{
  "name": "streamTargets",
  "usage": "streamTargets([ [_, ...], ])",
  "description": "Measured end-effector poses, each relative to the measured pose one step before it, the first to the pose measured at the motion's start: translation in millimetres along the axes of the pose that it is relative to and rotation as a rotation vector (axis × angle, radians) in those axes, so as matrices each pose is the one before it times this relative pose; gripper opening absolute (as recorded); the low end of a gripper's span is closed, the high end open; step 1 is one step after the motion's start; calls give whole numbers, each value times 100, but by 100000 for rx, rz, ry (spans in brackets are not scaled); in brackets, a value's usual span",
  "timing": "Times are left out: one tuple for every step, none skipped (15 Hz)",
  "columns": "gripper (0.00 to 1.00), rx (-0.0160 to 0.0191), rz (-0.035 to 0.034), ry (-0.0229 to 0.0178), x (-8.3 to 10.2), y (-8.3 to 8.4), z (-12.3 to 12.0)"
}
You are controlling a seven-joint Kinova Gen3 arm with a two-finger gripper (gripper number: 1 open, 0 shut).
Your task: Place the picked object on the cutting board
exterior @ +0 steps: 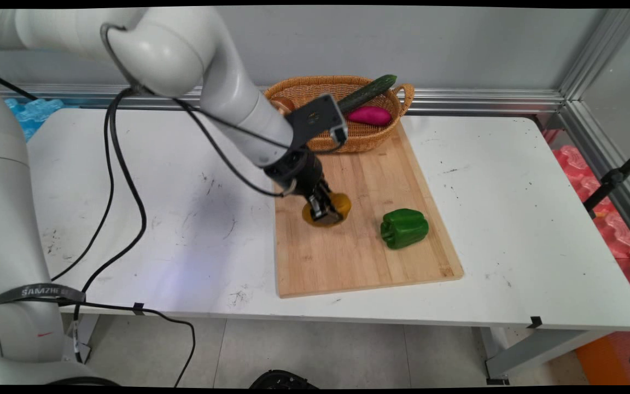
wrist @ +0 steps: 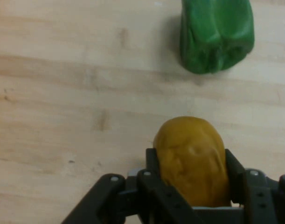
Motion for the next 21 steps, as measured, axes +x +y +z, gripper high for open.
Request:
streamTargets([
  [0,-115,-53,-98,-437,345,391],
  [0,-118,-42,-79,-318,266,348],
  [0,-77,-47,2,-177,157,229],
  [0,-92,-46,29,-244,211,345],
  [0,-95,-158,147,-207,193,400],
  [0,-71,-81,200,-158,145,409],
  [0,-83,-40,167,-112,101,332],
  [0,-55,4,109,-76,52,212],
  [0,-92,-19,102,-122,66,297],
  [0,-63,6,40,-89,34,186],
  [0,-102,-10,59,-130,41,261],
  [0,-135,12,23,-155,30,284],
  [0,-175,4,-23,-144,22,269],
  [0,-121,28,0,-116,8,215],
  [0,-143,27,39,-96,5,220],
  [0,-235,79,133,-67,21,217],
  [100,-164,90,109,-40,14,145],
  [100,-82,146,147,-21,1,124],
  [100,-99,187,198,-15,-3,129],
  [100,-14,255,206,-4,-38,130],
  [100,-117,296,202,22,-27,79],
])
